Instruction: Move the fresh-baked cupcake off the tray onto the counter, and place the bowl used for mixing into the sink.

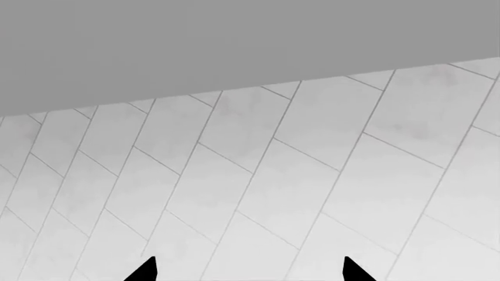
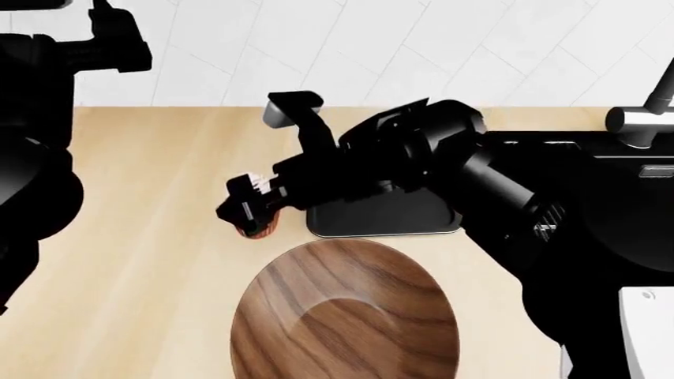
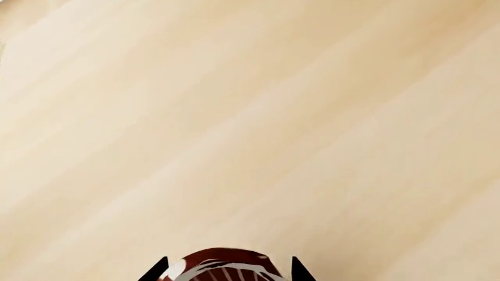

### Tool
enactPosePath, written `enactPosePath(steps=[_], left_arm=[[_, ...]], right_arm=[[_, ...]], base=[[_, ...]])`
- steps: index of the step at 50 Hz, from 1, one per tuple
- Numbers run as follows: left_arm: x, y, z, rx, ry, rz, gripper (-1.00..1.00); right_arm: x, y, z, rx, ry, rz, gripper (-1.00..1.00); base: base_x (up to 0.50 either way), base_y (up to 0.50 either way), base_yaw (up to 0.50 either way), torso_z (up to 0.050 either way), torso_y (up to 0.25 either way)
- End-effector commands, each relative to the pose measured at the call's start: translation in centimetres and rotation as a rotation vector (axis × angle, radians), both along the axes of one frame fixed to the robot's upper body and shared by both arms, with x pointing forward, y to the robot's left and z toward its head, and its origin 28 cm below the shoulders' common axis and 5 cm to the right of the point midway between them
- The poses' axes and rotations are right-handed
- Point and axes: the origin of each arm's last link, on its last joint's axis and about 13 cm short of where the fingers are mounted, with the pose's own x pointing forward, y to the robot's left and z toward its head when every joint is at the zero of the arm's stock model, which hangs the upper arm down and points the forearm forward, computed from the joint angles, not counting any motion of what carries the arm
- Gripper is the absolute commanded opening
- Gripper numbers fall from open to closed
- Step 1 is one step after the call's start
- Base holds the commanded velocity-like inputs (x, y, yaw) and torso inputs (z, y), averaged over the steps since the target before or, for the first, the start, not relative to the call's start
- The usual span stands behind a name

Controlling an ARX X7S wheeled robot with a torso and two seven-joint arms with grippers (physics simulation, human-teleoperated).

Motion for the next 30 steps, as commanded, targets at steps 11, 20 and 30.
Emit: enactPosePath(steps=[11,20,30], left_arm=[[0.0,-0.1,0.3,0.004,-0.010,-0.006,1.00],[0.0,-0.1,0.3,0.004,-0.014,-0.005,1.00],[-0.6,-0.3,1.1,0.001,-0.036,-0.013,1.00]], right_arm=[[-0.2,0.0,0.0,-0.003,0.024,0.013,1.00],[-0.2,0.1,0.1,0.000,0.021,0.015,1.00],[0.0,0.2,2.4,-0.009,-0.073,0.027,1.00]], base=[[0.00,0.00,0.00,0.000,0.000],[0.00,0.00,0.00,0.000,0.000],[0.00,0.00,0.00,0.000,0.000]])
